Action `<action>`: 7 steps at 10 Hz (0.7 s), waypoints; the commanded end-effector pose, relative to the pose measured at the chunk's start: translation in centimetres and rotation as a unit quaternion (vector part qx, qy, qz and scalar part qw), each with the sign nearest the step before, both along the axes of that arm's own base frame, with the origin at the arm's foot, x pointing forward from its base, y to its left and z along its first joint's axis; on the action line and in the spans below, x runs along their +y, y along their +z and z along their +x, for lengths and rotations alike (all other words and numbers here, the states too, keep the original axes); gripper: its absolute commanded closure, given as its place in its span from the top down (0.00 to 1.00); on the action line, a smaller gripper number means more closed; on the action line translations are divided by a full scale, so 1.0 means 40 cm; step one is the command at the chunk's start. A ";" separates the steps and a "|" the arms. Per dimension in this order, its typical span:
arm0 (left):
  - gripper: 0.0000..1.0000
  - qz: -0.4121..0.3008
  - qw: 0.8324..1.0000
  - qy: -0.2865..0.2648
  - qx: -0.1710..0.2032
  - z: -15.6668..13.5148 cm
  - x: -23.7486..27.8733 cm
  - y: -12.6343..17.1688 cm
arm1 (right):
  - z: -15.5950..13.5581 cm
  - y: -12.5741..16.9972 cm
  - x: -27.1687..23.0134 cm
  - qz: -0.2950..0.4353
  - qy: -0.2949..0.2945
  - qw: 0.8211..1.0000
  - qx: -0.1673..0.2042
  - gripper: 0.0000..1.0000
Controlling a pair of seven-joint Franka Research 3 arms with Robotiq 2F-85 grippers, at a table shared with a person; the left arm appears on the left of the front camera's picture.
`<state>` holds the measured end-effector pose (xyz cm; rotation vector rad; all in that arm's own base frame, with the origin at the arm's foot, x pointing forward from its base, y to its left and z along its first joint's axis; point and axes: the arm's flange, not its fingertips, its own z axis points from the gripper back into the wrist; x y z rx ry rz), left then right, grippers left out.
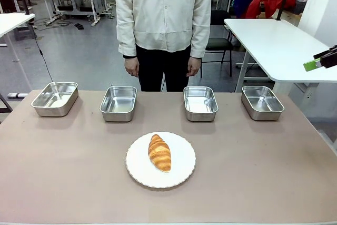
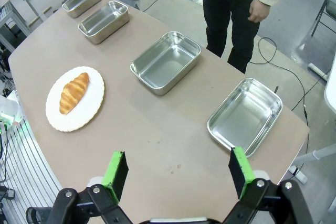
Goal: Place the bread in the container.
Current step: Place the Butter Roll into the Airtight Container indicated by the human.
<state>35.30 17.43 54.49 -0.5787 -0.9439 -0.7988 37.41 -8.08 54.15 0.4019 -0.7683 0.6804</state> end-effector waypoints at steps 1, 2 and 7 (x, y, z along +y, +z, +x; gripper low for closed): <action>1.00 0.000 1.000 -0.004 -0.005 -0.003 -0.003 0.000 | 0.001 -0.004 -0.001 0.006 0.007 1.000 -0.006 1.00; 1.00 0.000 1.000 -0.004 -0.005 -0.003 -0.003 0.000 | 0.001 -0.004 -0.001 0.006 0.007 1.000 -0.006 1.00; 1.00 0.000 1.000 -0.004 -0.005 -0.003 -0.003 0.000 | 0.001 -0.004 -0.001 0.006 0.007 1.000 -0.006 1.00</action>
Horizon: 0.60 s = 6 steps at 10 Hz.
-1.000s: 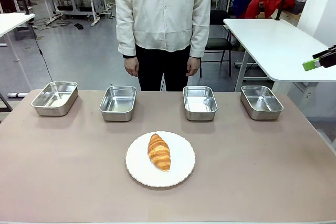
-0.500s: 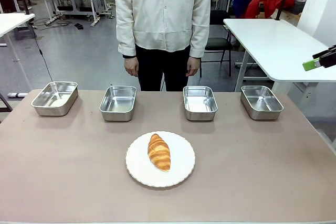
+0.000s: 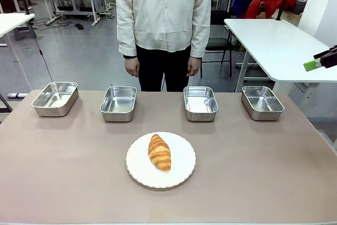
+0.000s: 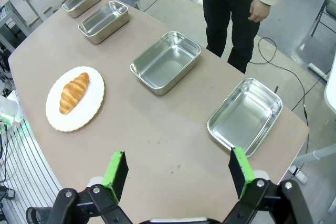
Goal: Place the bread in the container.
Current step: Place the Butter Roll into the Airtight Container indicated by the human.
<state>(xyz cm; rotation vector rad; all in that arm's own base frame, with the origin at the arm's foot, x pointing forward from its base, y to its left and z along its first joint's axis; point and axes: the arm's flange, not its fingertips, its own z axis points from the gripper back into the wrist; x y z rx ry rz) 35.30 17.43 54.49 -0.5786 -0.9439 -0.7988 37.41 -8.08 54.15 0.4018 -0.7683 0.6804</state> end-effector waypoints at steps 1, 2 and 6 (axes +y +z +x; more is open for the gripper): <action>1.00 0.000 1.000 -0.004 -0.005 -0.003 -0.003 0.000 | 0.001 -0.004 -0.001 0.006 0.007 1.000 -0.006 1.00; 1.00 0.000 1.000 -0.004 -0.005 -0.003 -0.003 0.000 | 0.001 -0.004 -0.001 0.006 0.007 1.000 -0.006 1.00; 1.00 0.000 1.000 -0.004 -0.005 -0.003 -0.003 0.000 | 0.001 -0.004 -0.001 0.006 0.007 1.000 -0.006 1.00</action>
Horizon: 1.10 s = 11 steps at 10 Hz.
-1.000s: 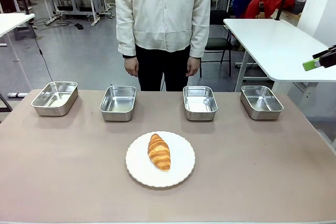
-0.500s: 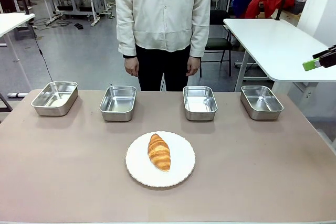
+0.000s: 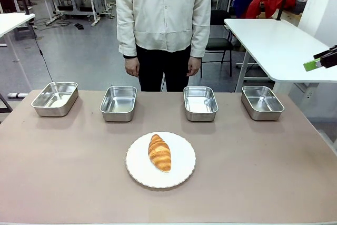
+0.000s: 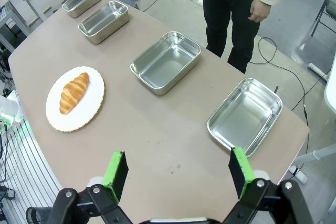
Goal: Place the bread in the container.
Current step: Place the Butter Roll into the Airtight Container indicated by the human.
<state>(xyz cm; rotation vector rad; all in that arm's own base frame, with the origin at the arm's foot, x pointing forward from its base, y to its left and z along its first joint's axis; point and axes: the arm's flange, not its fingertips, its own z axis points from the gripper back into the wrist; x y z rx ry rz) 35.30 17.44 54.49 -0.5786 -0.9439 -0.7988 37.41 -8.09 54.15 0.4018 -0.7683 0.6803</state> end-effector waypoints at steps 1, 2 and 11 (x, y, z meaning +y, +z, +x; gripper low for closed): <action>1.00 0.000 1.000 -0.004 -0.005 -0.003 -0.003 0.000 | 0.001 -0.004 -0.001 0.006 0.007 1.000 -0.006 1.00; 1.00 0.000 1.000 -0.004 -0.005 -0.003 -0.003 0.000 | 0.001 -0.004 -0.001 0.006 0.007 1.000 -0.006 1.00; 1.00 0.000 1.000 -0.004 -0.005 -0.003 -0.003 0.000 | 0.001 -0.004 -0.001 0.006 0.007 1.000 -0.006 1.00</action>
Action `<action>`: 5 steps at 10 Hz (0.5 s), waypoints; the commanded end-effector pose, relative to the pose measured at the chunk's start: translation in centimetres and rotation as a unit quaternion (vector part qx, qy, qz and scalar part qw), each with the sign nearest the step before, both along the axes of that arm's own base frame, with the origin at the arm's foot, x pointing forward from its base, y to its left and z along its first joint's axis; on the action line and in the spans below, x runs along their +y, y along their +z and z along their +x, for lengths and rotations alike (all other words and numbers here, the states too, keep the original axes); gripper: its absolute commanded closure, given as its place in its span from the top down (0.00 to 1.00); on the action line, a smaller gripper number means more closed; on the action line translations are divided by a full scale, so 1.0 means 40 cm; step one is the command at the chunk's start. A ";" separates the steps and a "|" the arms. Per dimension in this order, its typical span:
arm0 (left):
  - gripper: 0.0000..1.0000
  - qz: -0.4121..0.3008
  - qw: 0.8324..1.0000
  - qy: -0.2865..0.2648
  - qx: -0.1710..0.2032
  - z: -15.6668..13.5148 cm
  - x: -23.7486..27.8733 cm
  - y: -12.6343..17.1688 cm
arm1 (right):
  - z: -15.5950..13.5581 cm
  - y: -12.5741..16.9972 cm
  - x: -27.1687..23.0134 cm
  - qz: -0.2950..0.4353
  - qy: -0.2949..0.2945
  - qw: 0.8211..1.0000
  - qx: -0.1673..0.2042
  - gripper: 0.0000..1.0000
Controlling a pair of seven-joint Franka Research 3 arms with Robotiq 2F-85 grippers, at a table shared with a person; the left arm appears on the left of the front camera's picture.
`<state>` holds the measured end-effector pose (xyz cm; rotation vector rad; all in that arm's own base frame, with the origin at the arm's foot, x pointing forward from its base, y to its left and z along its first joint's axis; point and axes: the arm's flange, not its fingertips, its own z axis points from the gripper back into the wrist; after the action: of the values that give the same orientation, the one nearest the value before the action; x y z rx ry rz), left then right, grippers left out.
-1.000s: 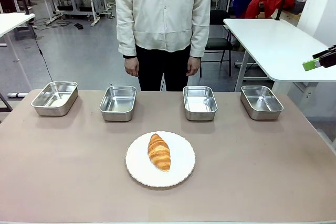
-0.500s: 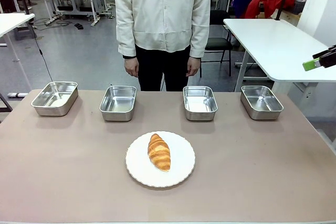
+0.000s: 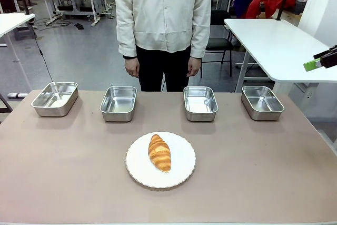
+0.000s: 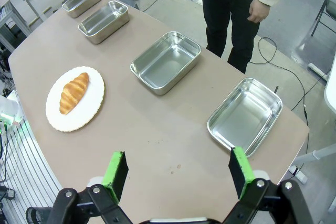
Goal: Place the bread in the container.
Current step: Place the Butter Roll into the Airtight Container indicated by the human.
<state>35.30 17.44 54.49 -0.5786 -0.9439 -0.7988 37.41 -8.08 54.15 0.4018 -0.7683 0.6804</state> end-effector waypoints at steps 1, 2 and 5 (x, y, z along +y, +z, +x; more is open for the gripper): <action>1.00 0.000 1.000 -0.004 -0.005 -0.003 -0.003 0.000 | 0.001 -0.004 -0.001 0.006 0.007 1.000 -0.006 1.00; 1.00 0.000 1.000 -0.004 -0.005 -0.003 -0.003 0.000 | 0.001 -0.004 -0.001 0.006 0.007 1.000 -0.006 1.00; 1.00 0.000 1.000 -0.004 -0.005 -0.003 -0.003 0.000 | 0.001 -0.004 -0.001 0.006 0.007 1.000 -0.006 1.00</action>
<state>35.30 17.44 54.49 -0.5786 -0.9439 -0.7988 37.41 -8.08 54.15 0.4018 -0.7683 0.6804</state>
